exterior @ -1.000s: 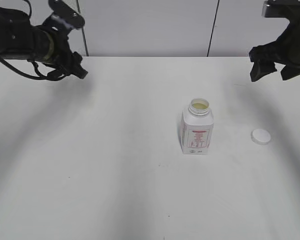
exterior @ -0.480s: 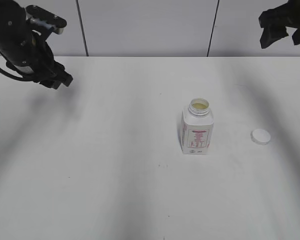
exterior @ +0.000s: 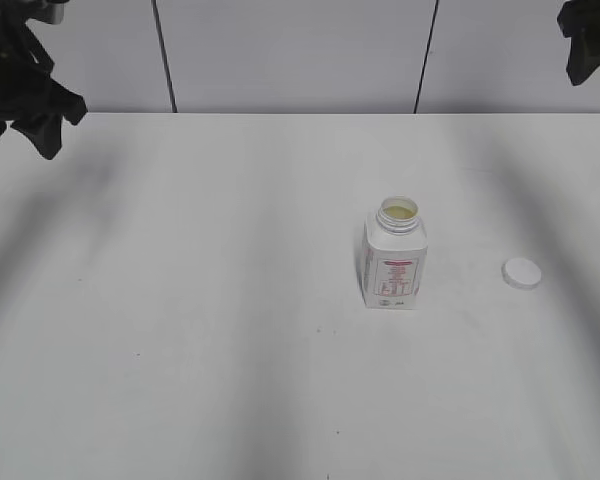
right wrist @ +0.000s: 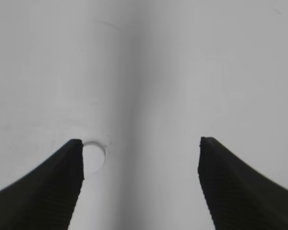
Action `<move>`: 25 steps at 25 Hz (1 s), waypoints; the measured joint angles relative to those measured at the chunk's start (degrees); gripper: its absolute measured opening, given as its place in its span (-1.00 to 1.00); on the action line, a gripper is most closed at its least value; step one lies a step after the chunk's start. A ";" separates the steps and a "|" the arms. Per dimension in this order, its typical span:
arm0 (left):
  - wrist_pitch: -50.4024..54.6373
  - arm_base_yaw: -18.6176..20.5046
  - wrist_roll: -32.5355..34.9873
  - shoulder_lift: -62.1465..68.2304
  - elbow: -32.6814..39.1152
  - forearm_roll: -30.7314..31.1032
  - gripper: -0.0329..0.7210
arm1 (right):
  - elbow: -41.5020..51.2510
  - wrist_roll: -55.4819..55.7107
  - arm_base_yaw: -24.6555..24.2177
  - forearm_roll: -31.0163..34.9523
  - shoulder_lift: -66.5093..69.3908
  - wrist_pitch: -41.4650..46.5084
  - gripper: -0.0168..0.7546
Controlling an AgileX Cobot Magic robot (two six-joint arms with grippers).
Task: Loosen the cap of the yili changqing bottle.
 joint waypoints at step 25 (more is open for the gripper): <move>8.32 1.88 0.74 -28.42 20.87 -9.16 0.23 | 12.34 -2.35 -0.04 11.20 -21.31 6.27 0.56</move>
